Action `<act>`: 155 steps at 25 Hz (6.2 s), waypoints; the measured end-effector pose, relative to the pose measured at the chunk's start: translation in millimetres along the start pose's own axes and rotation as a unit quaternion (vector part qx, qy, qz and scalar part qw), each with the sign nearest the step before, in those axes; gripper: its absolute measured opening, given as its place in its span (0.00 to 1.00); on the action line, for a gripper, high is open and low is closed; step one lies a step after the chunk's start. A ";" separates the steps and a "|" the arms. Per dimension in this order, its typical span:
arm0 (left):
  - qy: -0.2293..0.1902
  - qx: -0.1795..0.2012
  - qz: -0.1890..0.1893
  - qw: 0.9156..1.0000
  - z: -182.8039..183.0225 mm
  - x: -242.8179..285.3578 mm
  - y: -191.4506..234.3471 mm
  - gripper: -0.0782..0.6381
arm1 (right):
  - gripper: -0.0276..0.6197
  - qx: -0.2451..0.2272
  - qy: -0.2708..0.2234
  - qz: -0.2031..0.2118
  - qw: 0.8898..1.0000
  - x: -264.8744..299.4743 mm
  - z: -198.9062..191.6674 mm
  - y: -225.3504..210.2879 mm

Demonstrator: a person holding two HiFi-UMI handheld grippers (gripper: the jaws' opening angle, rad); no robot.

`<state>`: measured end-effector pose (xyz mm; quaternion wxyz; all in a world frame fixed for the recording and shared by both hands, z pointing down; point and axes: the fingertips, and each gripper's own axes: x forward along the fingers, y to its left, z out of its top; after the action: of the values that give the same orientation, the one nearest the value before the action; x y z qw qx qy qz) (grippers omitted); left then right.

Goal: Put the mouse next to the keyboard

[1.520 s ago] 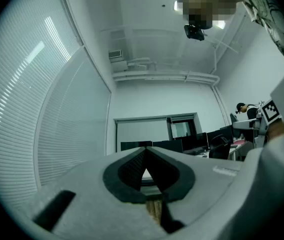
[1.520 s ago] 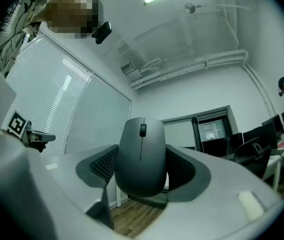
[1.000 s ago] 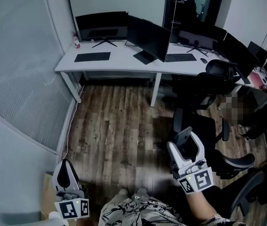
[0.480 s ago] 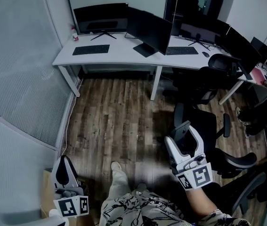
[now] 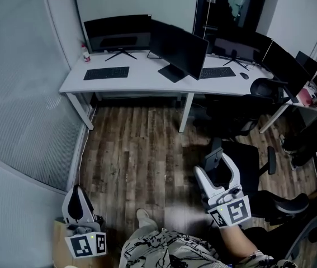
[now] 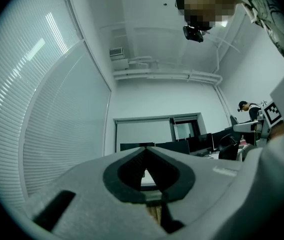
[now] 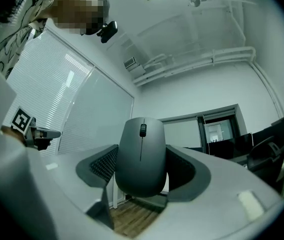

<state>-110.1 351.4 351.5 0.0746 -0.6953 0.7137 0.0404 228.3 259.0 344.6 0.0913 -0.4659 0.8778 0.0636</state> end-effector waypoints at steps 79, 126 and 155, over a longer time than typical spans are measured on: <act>0.010 0.009 -0.034 0.999 -91.2 543.1 121.6 0.10 | 0.50 0.005 0.002 -0.055 0.998 490.4 -116.8 -191.3; 0.025 -0.027 -0.135 0.990 -165.7 888.1 250.5 0.10 | 0.50 -0.059 0.025 -0.140 0.988 797.1 -194.8 -211.6; 0.053 -0.033 -0.142 0.988 -199.9 1010.6 237.3 0.10 | 0.50 -0.041 0.124 -0.112 0.985 903.6 -286.8 -278.4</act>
<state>-379.2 -670.7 373.0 0.0181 -0.7931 0.6086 0.0160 -65.9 -681.3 418.5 -0.0309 -0.5693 0.8210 0.0304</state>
